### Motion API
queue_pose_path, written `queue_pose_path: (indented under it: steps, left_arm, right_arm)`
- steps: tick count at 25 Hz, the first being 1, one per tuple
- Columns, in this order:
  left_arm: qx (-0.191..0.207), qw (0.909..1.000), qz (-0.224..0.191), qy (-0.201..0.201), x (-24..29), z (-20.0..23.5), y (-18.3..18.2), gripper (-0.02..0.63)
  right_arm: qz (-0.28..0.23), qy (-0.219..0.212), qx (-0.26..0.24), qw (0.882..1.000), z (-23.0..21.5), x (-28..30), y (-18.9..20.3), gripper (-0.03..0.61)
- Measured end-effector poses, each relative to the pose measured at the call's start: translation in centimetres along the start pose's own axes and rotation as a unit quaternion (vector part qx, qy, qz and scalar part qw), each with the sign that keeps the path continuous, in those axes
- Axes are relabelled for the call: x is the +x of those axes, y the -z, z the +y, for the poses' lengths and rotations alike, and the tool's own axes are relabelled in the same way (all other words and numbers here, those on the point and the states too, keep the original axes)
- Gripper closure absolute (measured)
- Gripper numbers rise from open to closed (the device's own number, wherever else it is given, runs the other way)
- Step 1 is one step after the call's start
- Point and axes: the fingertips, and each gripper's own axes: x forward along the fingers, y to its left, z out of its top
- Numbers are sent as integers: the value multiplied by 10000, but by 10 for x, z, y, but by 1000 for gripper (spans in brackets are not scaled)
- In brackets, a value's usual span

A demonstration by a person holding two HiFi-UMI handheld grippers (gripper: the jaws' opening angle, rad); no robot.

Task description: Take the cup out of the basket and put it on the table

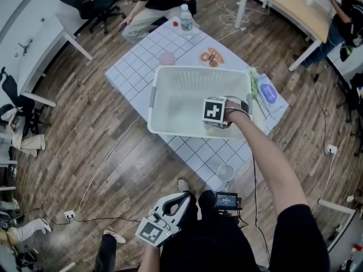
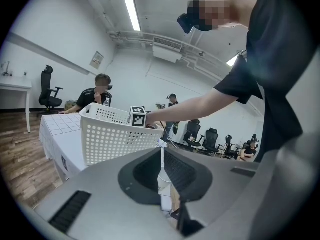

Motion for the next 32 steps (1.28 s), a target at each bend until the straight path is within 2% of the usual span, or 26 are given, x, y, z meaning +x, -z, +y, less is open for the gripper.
queue_pose_path:
  steps: [5, 15, 27, 32]
  left_arm:
    - [48, 9999, -100, 78, 2, -6, -7, 604]
    - [147, 9996, -156, 195, 2, -16, -12, 604]
    - [332, 9985, -222, 370, 1, -27, -17, 604]
    - [551, 9974, -189, 422, 1, -29, -15, 604]
  right_arm:
    - [58, 270, -81, 9996, -6, -18, 0, 546]
    - [-251, 724, -49, 9970, -8, -62, -8, 548]
    - [-850, 1129, -217, 9897, 23, -112, -17, 548]
    - [-1142, 1385, -267, 9834, 37, -137, -21, 548]
